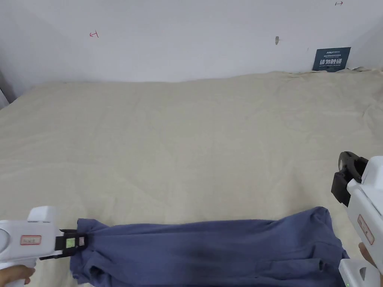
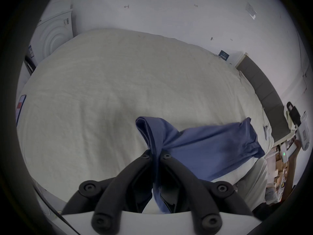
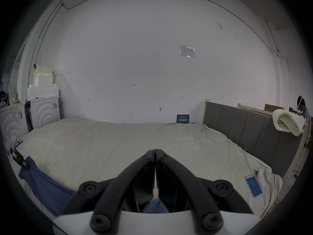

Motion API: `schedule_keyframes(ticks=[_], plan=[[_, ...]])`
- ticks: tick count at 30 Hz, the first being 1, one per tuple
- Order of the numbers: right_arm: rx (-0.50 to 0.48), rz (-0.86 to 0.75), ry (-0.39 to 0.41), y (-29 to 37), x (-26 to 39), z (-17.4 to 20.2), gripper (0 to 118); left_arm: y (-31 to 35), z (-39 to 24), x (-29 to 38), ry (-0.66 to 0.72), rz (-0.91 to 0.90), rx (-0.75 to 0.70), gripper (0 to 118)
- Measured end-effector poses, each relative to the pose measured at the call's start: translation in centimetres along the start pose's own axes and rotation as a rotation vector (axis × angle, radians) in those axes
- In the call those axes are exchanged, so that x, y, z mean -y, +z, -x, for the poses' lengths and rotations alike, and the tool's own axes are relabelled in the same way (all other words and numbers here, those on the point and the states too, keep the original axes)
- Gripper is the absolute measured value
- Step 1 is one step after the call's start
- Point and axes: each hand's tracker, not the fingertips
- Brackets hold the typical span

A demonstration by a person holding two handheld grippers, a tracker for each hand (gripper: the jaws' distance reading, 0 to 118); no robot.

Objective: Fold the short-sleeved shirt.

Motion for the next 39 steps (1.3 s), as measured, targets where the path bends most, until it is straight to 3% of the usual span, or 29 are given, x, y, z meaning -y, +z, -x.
schedule_keyframes(ticks=[14,24,39], plan=[[-0.008,0.001,-0.001,0.2,-0.1,0.1,1,3.2,2.8,-0.7,0.049,0.024,-0.129,3],[-0.01,0.003,-0.001,0.7,0.0,-0.5,1,1.4,-6.8,-2.2,-0.072,0.093,-0.041,3],[0.02,-0.003,-0.017,1.8,0.3,-2.3,1,-9.1,-19.4,-0.7,-0.178,0.231,0.119,3]])
